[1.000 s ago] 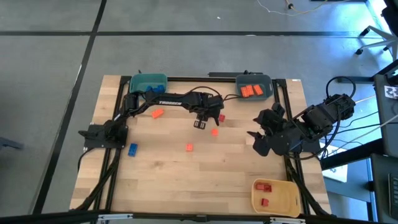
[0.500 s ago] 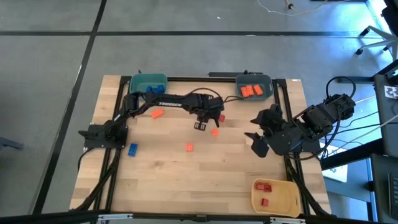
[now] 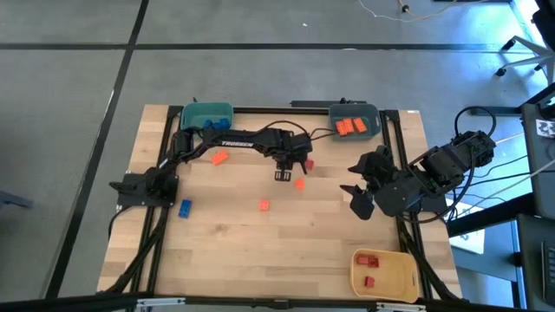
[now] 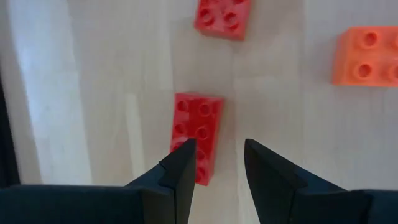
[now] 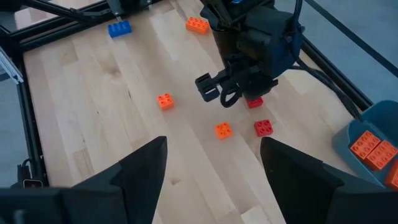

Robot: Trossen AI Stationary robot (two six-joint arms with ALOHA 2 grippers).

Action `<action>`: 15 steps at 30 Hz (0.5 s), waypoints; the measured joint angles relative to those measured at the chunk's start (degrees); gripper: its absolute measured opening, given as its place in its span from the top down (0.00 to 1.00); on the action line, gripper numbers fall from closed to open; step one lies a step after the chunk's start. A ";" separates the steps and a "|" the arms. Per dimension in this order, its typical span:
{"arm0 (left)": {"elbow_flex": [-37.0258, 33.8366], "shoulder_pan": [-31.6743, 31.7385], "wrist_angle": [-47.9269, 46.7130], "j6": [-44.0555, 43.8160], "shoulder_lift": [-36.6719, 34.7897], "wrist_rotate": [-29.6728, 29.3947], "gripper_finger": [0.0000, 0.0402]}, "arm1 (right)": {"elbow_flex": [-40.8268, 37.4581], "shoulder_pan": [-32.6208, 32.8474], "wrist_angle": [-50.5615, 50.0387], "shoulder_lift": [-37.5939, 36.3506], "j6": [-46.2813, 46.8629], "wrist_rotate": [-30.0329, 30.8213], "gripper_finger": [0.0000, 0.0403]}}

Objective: Sort & place blocks by color
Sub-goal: Put the red game piece into the yellow bin

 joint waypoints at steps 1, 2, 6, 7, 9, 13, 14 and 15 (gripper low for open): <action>0.00 0.11 -0.02 -0.50 0.00 -0.93 0.68 | 0.00 0.00 0.00 0.00 0.01 -0.01 0.35; 0.00 0.23 -0.11 -0.48 0.00 -1.71 0.68 | 0.00 0.00 0.00 0.00 -0.01 -0.02 0.35; 0.00 0.91 -0.48 0.93 0.00 -1.01 0.68 | 0.00 0.00 0.00 0.02 0.01 -0.02 0.35; 0.00 0.93 -0.48 1.05 0.00 -1.33 0.68 | 0.00 0.02 0.00 0.02 0.01 -0.02 0.35; 0.00 0.96 -0.48 0.90 0.00 -1.47 0.68 | 0.00 0.02 0.00 0.02 0.01 -0.02 0.35; 0.00 0.93 -0.49 0.78 0.00 -0.71 0.68 | 0.00 0.00 -0.02 0.02 0.01 -0.02 0.35; 0.00 0.91 -0.48 0.77 0.00 -0.31 0.68 | 0.00 0.00 0.00 0.02 -0.01 -0.02 0.35; 0.00 0.87 -0.41 0.80 0.00 -0.32 0.68 | 0.00 0.00 0.00 0.02 -0.01 -0.02 0.35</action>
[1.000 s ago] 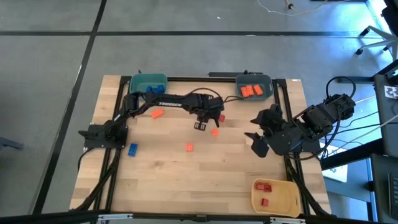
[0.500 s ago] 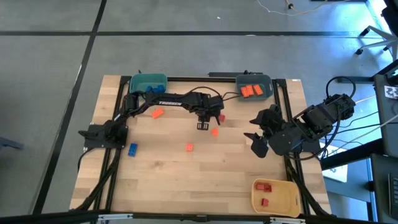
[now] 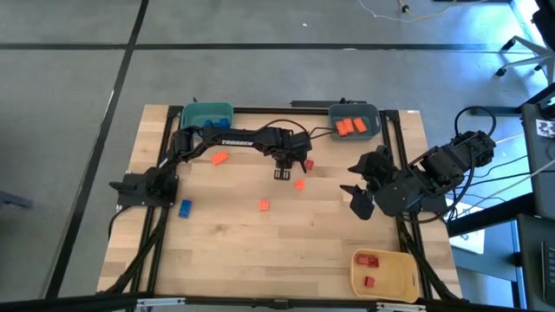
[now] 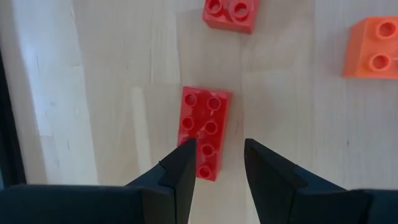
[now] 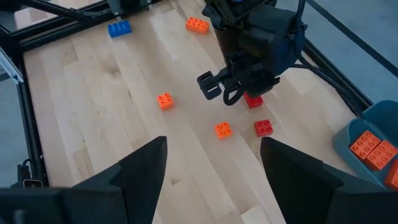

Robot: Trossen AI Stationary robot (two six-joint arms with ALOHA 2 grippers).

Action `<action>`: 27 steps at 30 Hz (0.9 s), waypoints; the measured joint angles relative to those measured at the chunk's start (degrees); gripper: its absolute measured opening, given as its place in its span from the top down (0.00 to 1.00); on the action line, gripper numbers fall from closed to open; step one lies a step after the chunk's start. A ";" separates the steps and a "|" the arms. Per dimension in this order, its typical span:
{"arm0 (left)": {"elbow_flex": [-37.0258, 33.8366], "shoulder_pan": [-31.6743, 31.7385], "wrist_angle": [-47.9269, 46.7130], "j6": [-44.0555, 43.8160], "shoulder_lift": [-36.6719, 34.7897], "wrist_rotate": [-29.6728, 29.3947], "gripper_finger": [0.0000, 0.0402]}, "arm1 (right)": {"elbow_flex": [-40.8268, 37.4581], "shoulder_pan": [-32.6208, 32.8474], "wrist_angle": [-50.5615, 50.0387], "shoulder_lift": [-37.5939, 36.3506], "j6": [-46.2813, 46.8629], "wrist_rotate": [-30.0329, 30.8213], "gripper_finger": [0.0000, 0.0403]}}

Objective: Sort & place blocks by color
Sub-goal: Put the red game piece into the yellow bin

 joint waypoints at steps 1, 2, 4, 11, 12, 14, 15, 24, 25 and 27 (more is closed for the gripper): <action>0.00 0.00 0.14 0.01 0.00 0.02 0.68 | 0.00 0.00 -0.02 0.00 0.02 0.00 0.35; 0.00 0.00 0.19 0.01 0.00 -0.11 0.68 | 0.00 0.01 -0.01 0.00 0.02 0.00 0.35; 0.00 0.07 -0.09 -0.55 0.00 0.02 0.68 | 0.00 0.00 -0.02 0.00 0.02 0.00 0.35; 0.00 0.52 -0.74 -0.06 0.00 6.14 0.66 | 0.00 0.00 -0.02 0.00 0.01 0.00 0.35; 0.00 0.65 -0.69 -0.32 0.00 5.78 0.65 | 0.00 0.01 -0.02 0.00 0.02 0.00 0.35; 0.00 0.70 -0.53 -1.50 0.00 4.84 0.61 | 0.00 0.00 -0.02 0.00 0.01 0.00 0.35; 0.00 0.72 -0.53 -1.71 0.00 4.45 0.59 | 0.00 0.00 -0.02 0.00 0.02 0.00 0.35; 0.00 0.70 0.44 3.72 0.00 2.65 0.40 | 0.00 0.00 -0.02 0.00 0.02 0.00 0.35; 0.00 0.70 1.02 4.83 0.00 2.08 0.40 | 0.00 0.01 -0.02 0.00 0.01 0.00 0.35; 0.00 0.70 2.13 5.47 0.00 0.58 0.40 | 0.00 0.01 -0.02 0.00 0.01 -0.01 0.35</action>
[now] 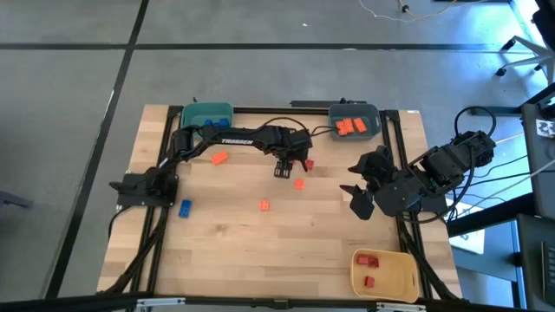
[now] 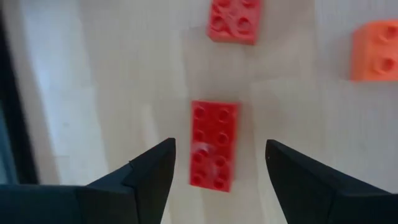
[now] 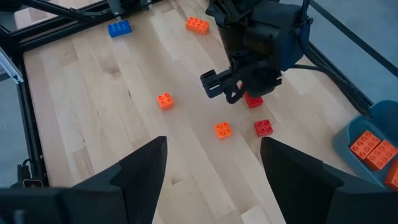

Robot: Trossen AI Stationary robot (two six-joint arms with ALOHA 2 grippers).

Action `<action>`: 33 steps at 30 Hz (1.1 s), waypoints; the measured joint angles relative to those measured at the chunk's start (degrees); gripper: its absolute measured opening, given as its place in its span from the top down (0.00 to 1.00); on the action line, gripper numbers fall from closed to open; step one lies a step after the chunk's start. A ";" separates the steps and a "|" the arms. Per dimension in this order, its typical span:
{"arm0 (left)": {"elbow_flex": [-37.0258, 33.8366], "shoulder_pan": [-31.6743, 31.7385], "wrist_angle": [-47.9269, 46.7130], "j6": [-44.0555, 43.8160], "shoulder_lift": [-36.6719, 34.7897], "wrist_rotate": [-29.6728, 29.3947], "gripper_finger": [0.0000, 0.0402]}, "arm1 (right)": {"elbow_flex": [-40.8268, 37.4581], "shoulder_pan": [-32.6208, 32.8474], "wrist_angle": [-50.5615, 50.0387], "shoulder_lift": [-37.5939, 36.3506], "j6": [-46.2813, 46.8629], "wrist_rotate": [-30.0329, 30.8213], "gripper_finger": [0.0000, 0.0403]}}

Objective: Sort & place blocks by color
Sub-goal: Put the red game piece into the yellow bin

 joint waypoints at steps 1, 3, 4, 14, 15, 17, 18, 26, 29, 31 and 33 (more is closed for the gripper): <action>0.00 0.00 0.52 -0.06 0.00 -0.65 0.40 | 0.00 0.01 0.00 0.00 0.00 0.01 0.35; 0.00 0.00 0.60 -0.50 0.00 -1.33 0.40 | 0.00 -0.01 0.00 0.00 0.01 0.01 0.35; 0.00 0.02 0.73 -0.32 0.00 -1.31 0.40 | 0.00 0.01 0.00 0.00 -0.01 -0.01 0.35; 0.00 1.87 0.60 -4.23 0.00 8.11 0.39 | 0.00 0.00 0.00 0.00 0.00 0.01 0.35; 0.00 1.88 0.60 -4.41 0.00 8.39 0.39 | 0.00 0.01 0.00 0.00 0.01 0.01 0.35; 0.00 1.84 0.60 -3.95 0.00 8.53 0.39 | 0.00 0.00 0.00 0.00 -0.01 0.01 0.35; 0.00 1.81 0.60 -3.71 0.00 8.63 0.39 | 0.00 0.01 0.00 0.00 -0.01 0.01 0.35; 0.00 1.91 0.59 2.09 0.00 8.57 0.40 | 0.00 0.00 0.03 0.00 -0.22 0.07 0.35; 0.00 1.97 0.57 3.59 0.00 8.58 0.40 | 0.01 -0.20 0.90 0.00 -5.92 1.68 0.35; 0.00 2.06 0.56 3.61 0.00 8.48 0.40 | 0.02 -0.25 1.23 0.00 -9.85 1.73 0.35; 0.00 2.10 0.56 3.63 0.00 8.50 0.40 | 0.02 -0.27 1.66 0.00 -12.42 0.89 0.35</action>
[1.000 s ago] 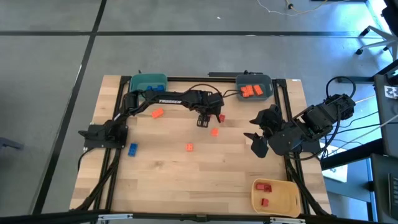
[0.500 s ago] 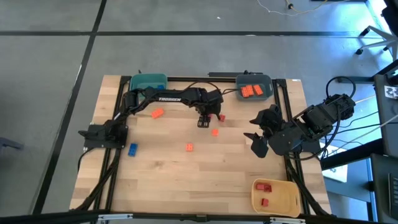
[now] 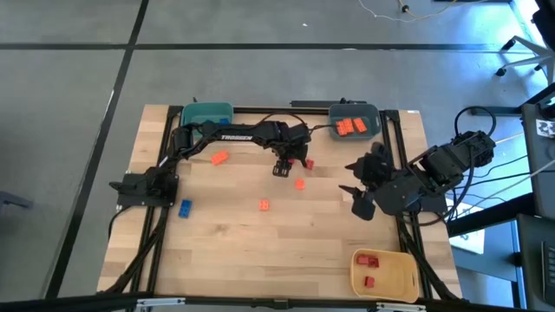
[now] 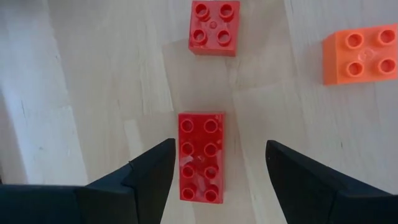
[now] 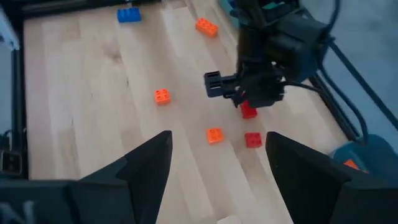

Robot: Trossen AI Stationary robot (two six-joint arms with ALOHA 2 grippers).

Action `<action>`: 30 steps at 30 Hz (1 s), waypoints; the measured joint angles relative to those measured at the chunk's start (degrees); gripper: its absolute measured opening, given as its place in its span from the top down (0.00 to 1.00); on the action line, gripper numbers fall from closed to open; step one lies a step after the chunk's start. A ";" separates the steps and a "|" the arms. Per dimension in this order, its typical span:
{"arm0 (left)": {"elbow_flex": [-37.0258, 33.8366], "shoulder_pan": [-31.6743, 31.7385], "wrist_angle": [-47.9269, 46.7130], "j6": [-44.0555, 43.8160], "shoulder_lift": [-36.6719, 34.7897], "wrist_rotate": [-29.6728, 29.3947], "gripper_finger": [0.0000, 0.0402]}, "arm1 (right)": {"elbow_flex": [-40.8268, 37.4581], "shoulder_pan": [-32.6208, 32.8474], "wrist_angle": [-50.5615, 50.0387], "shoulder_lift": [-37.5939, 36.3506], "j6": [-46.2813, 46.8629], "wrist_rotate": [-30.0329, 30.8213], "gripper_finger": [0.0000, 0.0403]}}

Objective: Sort & place blocks by color
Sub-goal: Put the red game piece into the yellow bin

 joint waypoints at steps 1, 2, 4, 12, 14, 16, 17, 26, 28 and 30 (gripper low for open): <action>0.00 0.06 0.00 0.10 0.00 0.00 0.40 | 0.00 0.00 0.13 0.00 -1.06 -0.61 0.35; 0.00 0.15 0.00 0.18 0.00 0.02 0.40 | 0.00 0.00 0.31 0.00 -1.33 -0.84 0.35; 0.00 0.33 -0.02 0.20 0.00 0.12 0.40 | 0.00 0.03 1.05 0.00 -0.97 -0.86 0.35; 0.00 1.82 -0.02 0.18 0.00 0.92 0.40 | 0.00 -0.21 2.73 0.00 -3.80 -0.39 0.35; 0.00 2.27 -0.02 0.14 0.00 2.14 0.40 | 0.00 -0.40 2.67 0.00 -2.39 -0.40 0.35; 0.00 2.56 0.34 0.12 0.43 2.97 0.40 | 0.00 -0.48 2.67 0.00 -2.37 -0.38 0.35; 0.00 2.69 0.37 0.05 0.66 3.46 0.40 | 0.00 -0.48 2.67 0.00 -2.39 -0.36 0.35; 0.00 2.56 2.21 0.11 3.27 2.37 0.40 | 0.00 -0.48 2.63 0.00 -2.46 -0.36 0.35; -0.07 2.60 1.31 0.14 3.44 2.44 0.40 | 0.00 -0.48 2.64 0.00 -2.45 -0.31 0.35; 0.02 2.62 2.00 0.10 4.04 2.43 0.40 | 0.00 -0.48 2.64 0.00 -2.44 -0.32 0.35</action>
